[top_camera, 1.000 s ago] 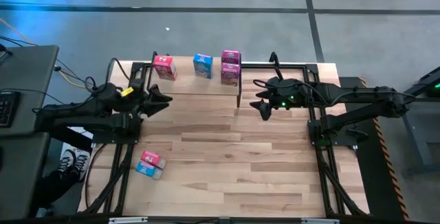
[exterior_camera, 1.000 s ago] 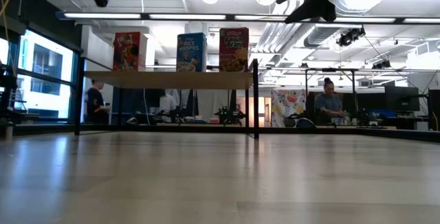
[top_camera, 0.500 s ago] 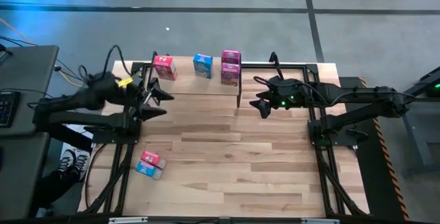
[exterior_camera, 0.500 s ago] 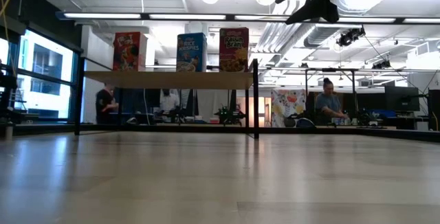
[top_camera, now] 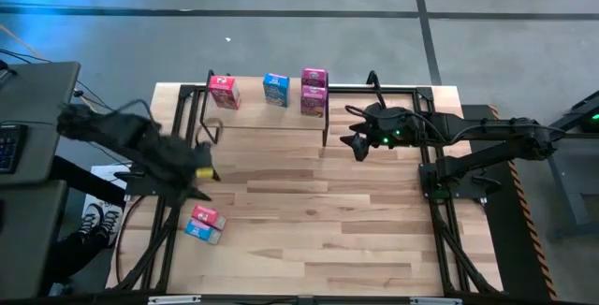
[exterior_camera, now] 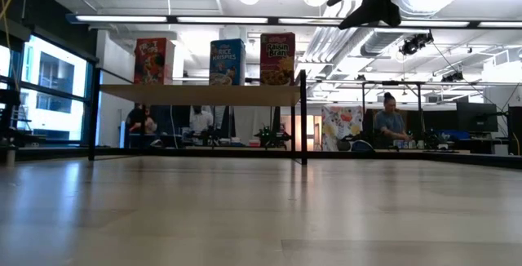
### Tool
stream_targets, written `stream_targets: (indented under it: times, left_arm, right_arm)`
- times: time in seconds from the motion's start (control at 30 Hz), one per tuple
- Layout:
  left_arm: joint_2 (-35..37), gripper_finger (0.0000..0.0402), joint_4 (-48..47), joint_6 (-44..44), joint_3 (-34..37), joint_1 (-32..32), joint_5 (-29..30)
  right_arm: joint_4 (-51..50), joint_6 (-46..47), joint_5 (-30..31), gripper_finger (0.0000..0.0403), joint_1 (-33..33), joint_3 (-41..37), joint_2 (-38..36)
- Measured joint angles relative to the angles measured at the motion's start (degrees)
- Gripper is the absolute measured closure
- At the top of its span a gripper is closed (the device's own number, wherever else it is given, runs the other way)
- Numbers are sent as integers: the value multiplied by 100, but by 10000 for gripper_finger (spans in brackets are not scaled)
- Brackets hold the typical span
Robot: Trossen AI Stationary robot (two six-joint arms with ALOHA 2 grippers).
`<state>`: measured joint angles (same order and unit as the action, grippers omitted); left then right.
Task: Stack cereal on shelf
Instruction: Put the red cereal box on the shelf
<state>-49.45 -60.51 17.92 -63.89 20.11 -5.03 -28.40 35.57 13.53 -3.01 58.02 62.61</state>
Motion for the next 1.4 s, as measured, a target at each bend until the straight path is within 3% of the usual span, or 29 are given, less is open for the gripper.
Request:
stream_targets:
  times: [0.27, 0.47, 0.83, 0.97, 1.4]
  left_arm:
    - [-209, 112, 374, 1121, 1107, 1495, 531]
    - [-311, 112, 419, 1457, 1536, 2079, 1844]
    - [-281, 112, 486, 1746, 1715, 2595, 1846]
    - [-393, 112, 474, 1609, 1713, 2701, 1586]
    - [-909, 112, 465, 1590, 1713, 2759, 1617]
  right_arm:
    - [-4, -363, 1, 141, 0, 0, 0]
    - [-5, -496, 3, 141, 0, 0, 1]
    - [-22, -608, 3, 141, 0, 0, 0]
    - [-68, -608, -4, 141, 0, 0, 0]
    - [-138, -606, -17, 141, 0, 0, 0]
